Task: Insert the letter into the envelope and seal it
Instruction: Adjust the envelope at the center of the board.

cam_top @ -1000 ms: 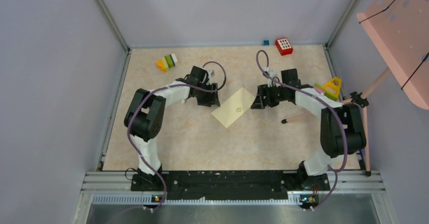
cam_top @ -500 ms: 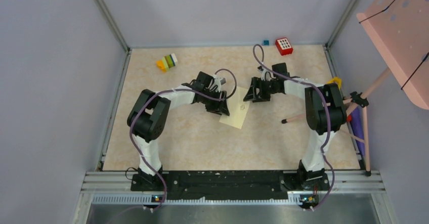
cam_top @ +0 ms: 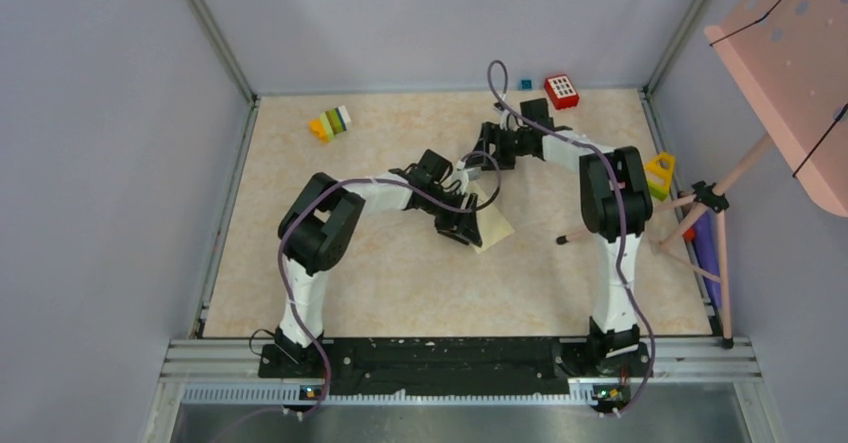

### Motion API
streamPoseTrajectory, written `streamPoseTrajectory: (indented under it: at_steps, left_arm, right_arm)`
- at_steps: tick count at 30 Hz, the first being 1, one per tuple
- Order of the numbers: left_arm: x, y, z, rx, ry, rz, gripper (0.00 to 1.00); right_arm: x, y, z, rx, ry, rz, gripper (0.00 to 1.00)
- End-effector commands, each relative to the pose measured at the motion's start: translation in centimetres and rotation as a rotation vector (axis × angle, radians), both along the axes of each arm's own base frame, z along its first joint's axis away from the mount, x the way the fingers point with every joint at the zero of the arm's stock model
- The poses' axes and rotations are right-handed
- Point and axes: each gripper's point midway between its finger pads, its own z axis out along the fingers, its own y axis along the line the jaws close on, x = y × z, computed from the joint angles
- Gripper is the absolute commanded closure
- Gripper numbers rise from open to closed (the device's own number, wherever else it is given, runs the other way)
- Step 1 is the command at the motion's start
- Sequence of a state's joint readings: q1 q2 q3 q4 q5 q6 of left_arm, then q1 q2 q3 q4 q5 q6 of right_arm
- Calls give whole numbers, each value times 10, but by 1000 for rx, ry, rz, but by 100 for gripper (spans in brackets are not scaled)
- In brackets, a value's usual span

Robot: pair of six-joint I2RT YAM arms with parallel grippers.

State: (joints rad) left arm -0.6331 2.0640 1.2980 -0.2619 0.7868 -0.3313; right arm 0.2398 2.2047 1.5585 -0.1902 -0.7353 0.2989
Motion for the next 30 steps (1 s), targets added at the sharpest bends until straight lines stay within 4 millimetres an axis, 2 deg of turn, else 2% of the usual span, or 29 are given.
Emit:
streamPoseTrajectory:
  at_steps: [1, 4, 7, 11, 12, 14, 18, 25, 30]
  left_arm:
    - [-2, 4, -44, 125, 27, 30, 40]
    - [-2, -9, -46, 121, 31, 33, 39]
    - [0, -24, -47, 120, 43, 39, 38]
    - [15, -36, -48, 153, 11, 55, 37]
    - [19, -37, -50, 164, 0, 65, 37]
    - [29, -38, -51, 184, -27, 84, 37]
    - [44, -46, -49, 195, -52, 101, 37]
    - [68, -56, -21, 184, -137, 111, 37]
    - [64, -54, 14, 130, -190, 79, 37]
  right_arm:
    - [20, -37, 85, -18, -187, -85, 29]
    - [10, -76, 126, -22, -271, -165, 28]
    - [-10, -116, 162, -25, -365, -237, 27]
    - [-48, -143, 192, -34, -457, -264, 26]
    - [-59, -145, 203, -34, -486, -262, 25]
    - [-76, -144, 211, -34, -518, -241, 25]
    - [-95, -141, 220, -31, -564, -218, 25]
    - [-101, -141, 223, -32, -585, -213, 25]
    - [-103, -141, 231, -36, -617, -204, 23]
